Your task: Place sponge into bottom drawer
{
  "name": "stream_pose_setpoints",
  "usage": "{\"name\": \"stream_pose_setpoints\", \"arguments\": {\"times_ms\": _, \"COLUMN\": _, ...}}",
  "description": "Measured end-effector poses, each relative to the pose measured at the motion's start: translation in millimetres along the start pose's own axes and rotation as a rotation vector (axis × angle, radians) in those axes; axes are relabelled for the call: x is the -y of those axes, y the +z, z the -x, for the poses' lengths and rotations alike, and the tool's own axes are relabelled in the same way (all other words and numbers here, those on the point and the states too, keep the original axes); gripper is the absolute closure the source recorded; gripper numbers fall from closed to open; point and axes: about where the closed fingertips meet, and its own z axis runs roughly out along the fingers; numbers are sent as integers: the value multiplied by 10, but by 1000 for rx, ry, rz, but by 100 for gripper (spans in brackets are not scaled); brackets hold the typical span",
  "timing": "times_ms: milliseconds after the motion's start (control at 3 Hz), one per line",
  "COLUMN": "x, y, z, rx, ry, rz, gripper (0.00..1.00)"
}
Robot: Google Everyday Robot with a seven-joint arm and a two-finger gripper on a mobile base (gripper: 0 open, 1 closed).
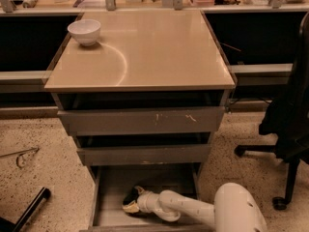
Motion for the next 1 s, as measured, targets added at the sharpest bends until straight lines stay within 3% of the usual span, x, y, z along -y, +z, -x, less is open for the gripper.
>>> {"name": "stream_pose_setpoints", "arguments": {"times_ms": 333, "x": -1, "y": 1, "z": 0, "rx": 0, "ry": 0, "rz": 0, "gripper": 0}}
{"name": "stream_pose_setpoints", "arguments": {"times_ms": 667, "x": -1, "y": 0, "z": 0, "rx": 0, "ry": 0, "rz": 0, "gripper": 0}}
{"name": "stream_pose_setpoints", "arguments": {"times_ms": 1000, "x": 1, "y": -265, "z": 149, "rx": 33, "ry": -35, "rz": -51, "gripper": 0}}
